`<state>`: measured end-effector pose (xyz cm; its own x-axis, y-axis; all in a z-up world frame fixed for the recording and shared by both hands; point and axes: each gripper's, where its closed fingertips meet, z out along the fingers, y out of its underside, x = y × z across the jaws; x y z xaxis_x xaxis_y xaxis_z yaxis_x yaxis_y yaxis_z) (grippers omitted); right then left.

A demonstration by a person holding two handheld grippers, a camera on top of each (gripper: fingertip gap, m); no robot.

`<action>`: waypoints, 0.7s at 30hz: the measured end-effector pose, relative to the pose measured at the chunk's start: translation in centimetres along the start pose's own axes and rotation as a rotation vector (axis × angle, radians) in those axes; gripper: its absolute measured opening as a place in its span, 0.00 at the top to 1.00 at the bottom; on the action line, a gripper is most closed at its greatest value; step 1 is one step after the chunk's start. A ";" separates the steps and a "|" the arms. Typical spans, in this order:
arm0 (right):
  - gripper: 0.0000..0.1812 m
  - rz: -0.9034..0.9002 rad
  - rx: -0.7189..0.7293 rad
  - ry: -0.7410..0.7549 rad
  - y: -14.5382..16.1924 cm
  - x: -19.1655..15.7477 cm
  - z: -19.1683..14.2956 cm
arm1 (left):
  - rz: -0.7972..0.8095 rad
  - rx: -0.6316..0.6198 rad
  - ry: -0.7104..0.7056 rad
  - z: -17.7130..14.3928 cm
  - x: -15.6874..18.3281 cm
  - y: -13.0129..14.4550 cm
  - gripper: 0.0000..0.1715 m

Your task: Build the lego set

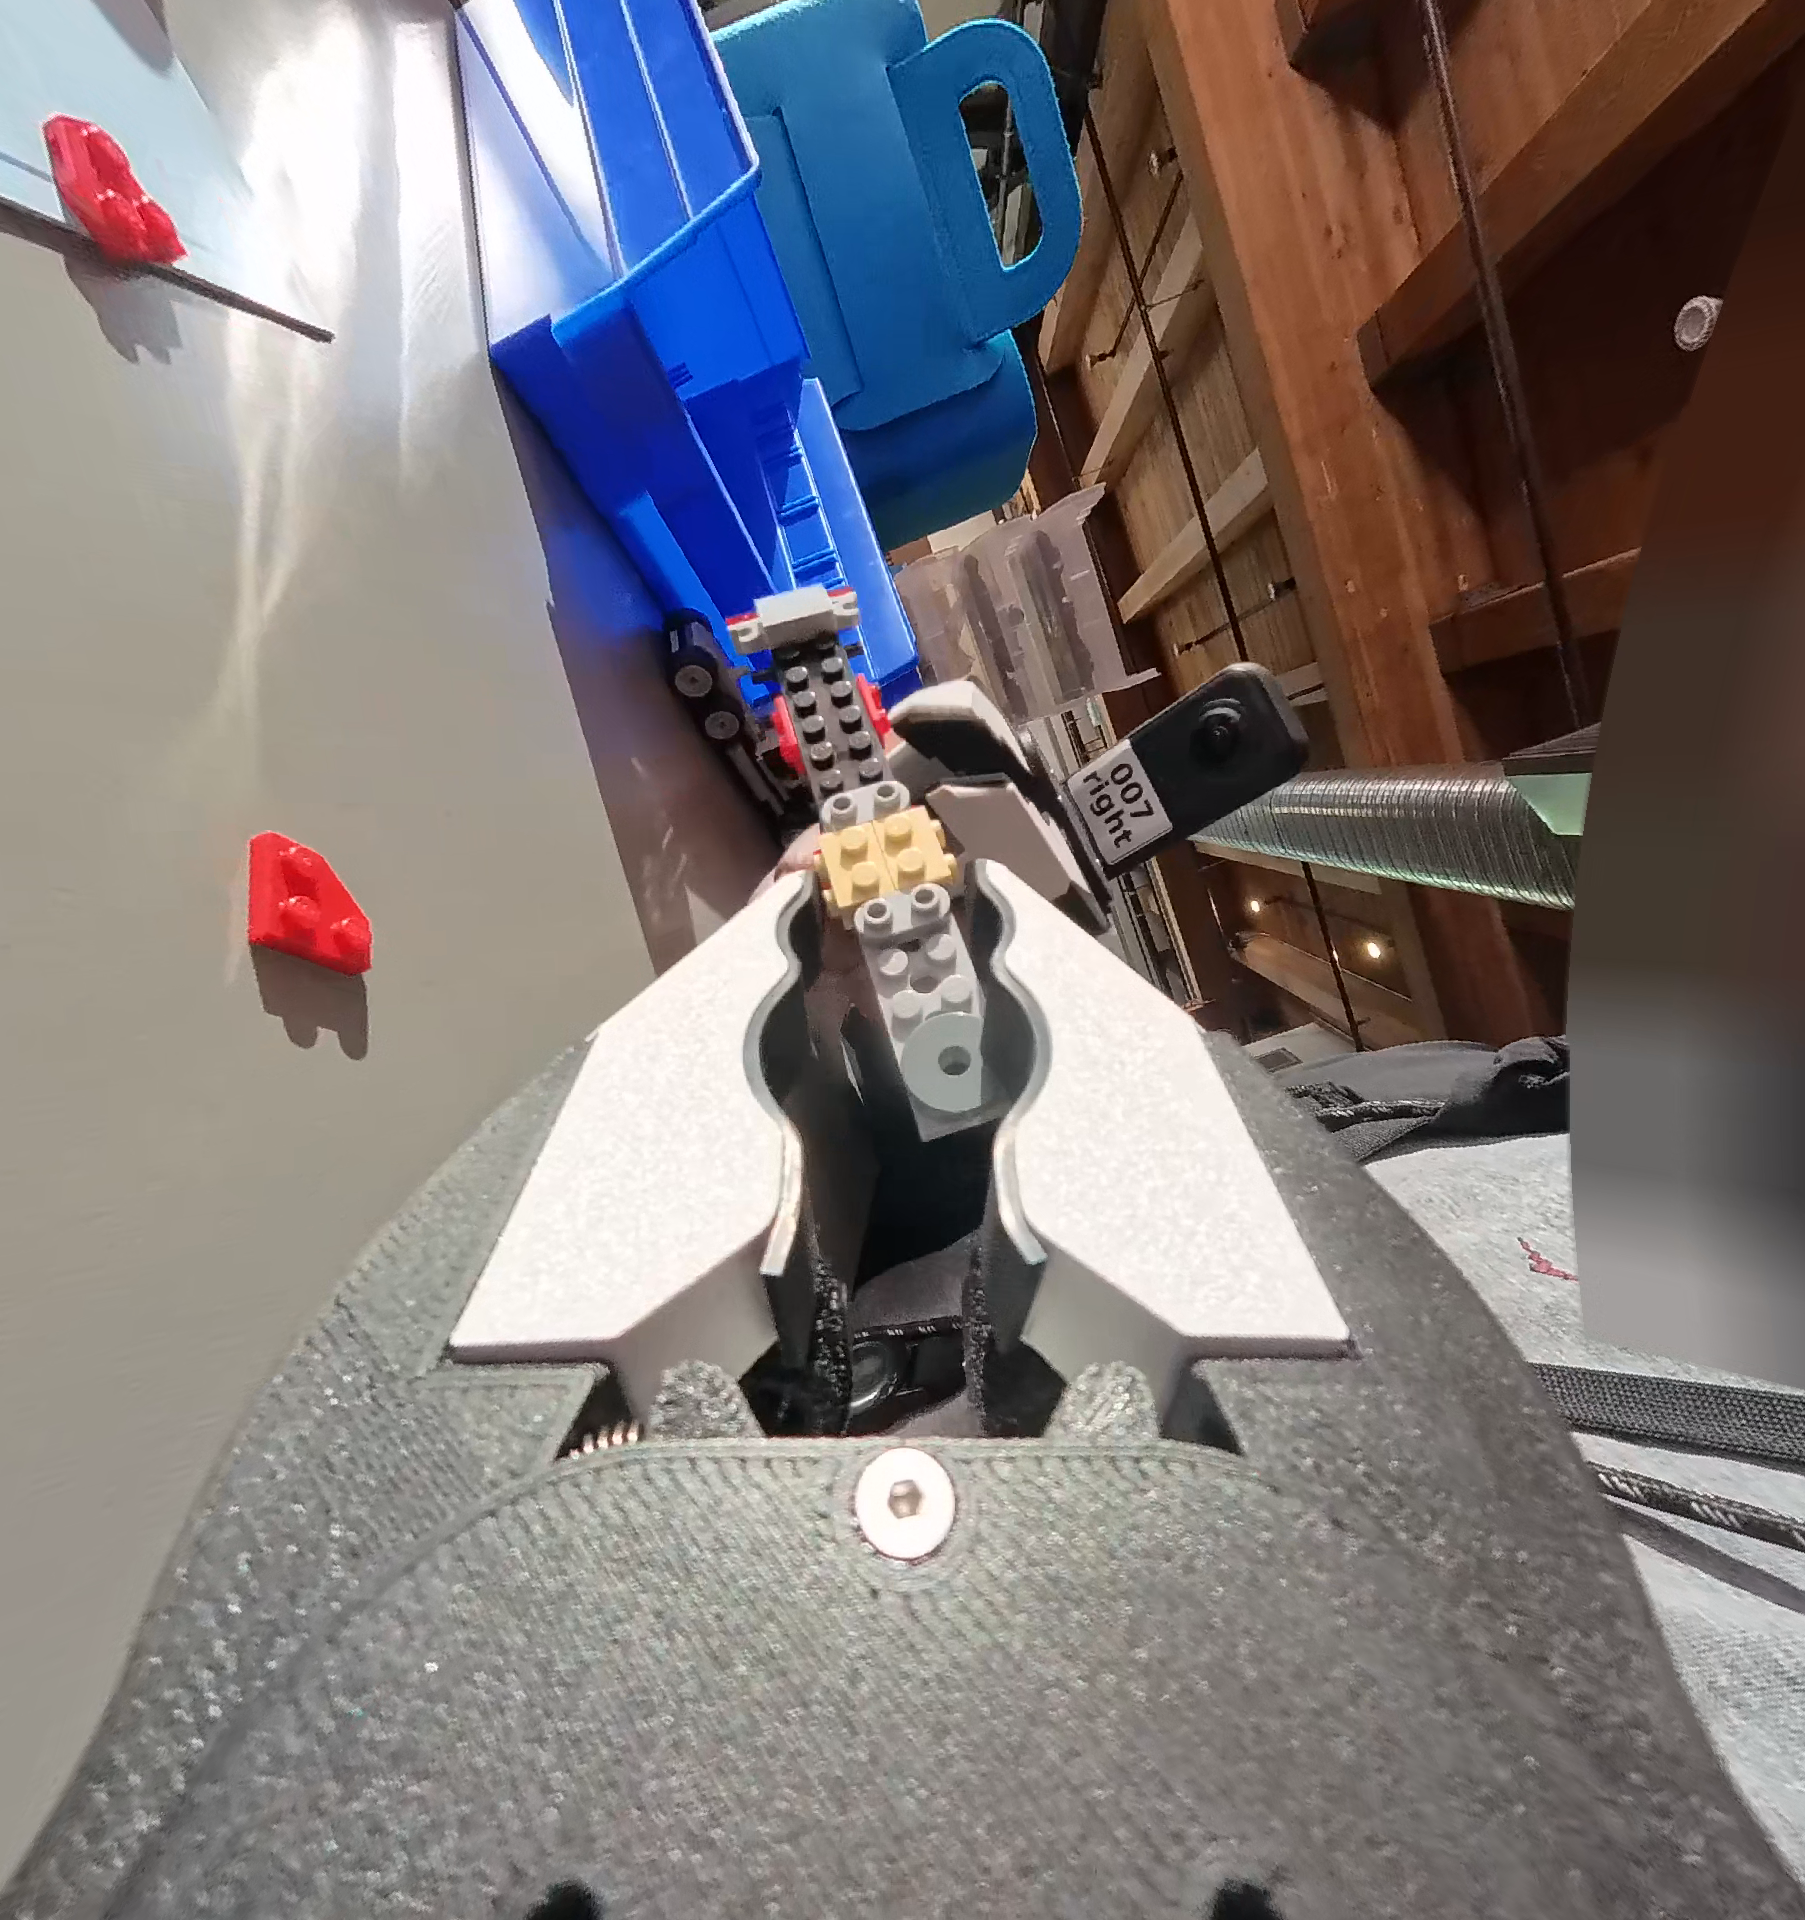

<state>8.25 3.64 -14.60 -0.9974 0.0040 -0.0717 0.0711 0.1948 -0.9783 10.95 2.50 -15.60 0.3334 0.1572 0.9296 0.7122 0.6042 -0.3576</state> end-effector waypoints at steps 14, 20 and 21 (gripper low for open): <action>0.83 -0.604 -0.182 -0.149 -0.1 -2.5 1.5 | 0.052 -0.212 -0.073 -1.6 -0.3 1.4 0.84; 0.81 -0.723 -0.319 -0.288 2.1 -4.8 2.9 | 0.085 -0.313 -0.103 -1.8 0.0 2.7 0.84; 0.82 -0.725 -0.333 -0.290 2.3 -4.9 3.1 | 0.090 -0.321 -0.101 -1.8 0.2 2.8 0.84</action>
<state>13.37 1.01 -17.12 -0.7497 -0.4765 0.4592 -0.6369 0.3310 -0.6963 14.15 2.79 -16.60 0.3521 0.2849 0.8915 0.8462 0.3101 -0.4333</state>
